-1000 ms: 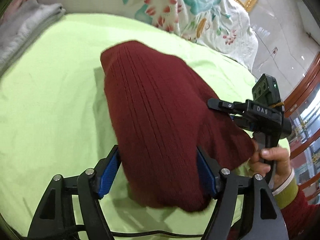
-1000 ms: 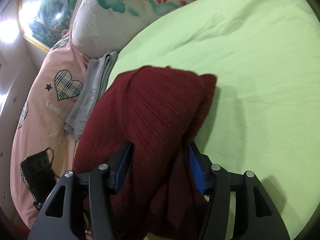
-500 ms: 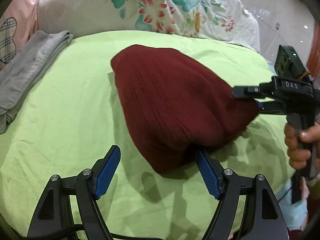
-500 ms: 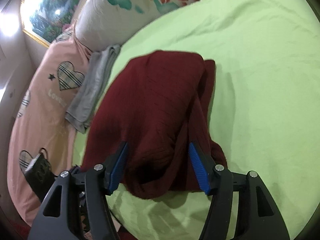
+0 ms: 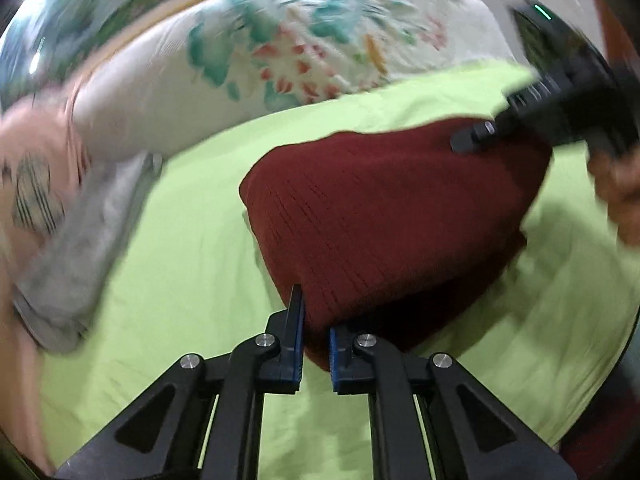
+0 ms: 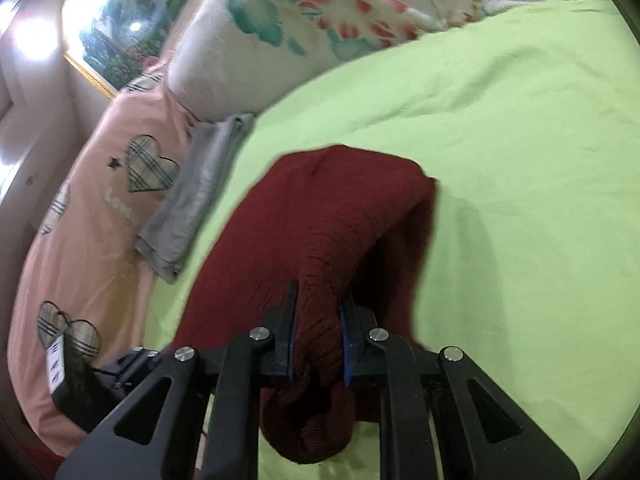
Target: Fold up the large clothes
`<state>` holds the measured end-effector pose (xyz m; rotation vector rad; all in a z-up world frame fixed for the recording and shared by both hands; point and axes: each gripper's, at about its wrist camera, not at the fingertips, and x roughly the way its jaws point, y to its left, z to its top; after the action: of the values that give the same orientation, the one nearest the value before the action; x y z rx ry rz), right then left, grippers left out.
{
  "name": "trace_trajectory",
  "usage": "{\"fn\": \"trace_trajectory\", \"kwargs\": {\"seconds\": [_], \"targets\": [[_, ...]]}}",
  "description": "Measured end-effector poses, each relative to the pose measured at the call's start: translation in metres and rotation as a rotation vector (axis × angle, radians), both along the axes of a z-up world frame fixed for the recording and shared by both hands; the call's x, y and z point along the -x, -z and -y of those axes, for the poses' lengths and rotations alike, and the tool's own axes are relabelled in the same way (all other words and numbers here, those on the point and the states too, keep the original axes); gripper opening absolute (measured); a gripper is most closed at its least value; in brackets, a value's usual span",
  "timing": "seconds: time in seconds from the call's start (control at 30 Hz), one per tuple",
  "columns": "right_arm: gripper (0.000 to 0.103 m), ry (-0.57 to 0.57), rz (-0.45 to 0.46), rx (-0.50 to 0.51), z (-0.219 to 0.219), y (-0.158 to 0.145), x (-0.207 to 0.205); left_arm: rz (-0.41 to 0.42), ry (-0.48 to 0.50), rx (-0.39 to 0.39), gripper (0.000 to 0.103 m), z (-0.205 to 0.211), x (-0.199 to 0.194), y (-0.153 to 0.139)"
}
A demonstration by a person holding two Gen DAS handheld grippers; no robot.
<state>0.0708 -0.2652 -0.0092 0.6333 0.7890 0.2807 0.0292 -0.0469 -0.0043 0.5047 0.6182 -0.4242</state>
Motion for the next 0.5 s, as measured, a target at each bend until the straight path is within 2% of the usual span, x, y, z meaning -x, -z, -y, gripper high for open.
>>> {"fn": "trace_trajectory", "kwargs": {"seconds": [0.1, 0.17, 0.2, 0.23, 0.27, 0.3, 0.4, 0.5], "targets": [[0.019, -0.006, -0.083, 0.022, -0.001, 0.027, -0.006, 0.017, 0.039, -0.075, 0.008, 0.013, 0.007, 0.017], [0.023, 0.008, -0.105, 0.031, -0.004, 0.039, -0.007, 0.0, 0.043, -0.071, 0.009, 0.013, 0.006, 0.018], [0.027, 0.015, -0.106, 0.028, -0.003, 0.041, -0.007, -0.011, 0.048, -0.062, 0.013, 0.011, 0.006, 0.017], [0.031, 0.028, -0.106, 0.018, -0.001, 0.04, -0.006, -0.033, 0.056, -0.04, 0.018, 0.006, 0.006, 0.013], [0.041, 0.041, -0.107, 0.014, 0.002, 0.037, -0.004, -0.055, 0.067, -0.016, 0.021, 0.001, 0.005, 0.01], [0.047, 0.063, -0.11, 0.021, 0.008, 0.033, -0.001, -0.095, 0.086, 0.02, 0.03, -0.009, 0.005, 0.005], [0.047, 0.111, -0.08, 0.031, 0.023, 0.014, 0.011, -0.128, 0.103, 0.082, 0.038, -0.03, 0.006, -0.007], [0.047, 0.156, -0.007, 0.046, 0.029, -0.012, 0.019, -0.181, 0.122, 0.224, 0.039, -0.052, -0.007, -0.026]]}}
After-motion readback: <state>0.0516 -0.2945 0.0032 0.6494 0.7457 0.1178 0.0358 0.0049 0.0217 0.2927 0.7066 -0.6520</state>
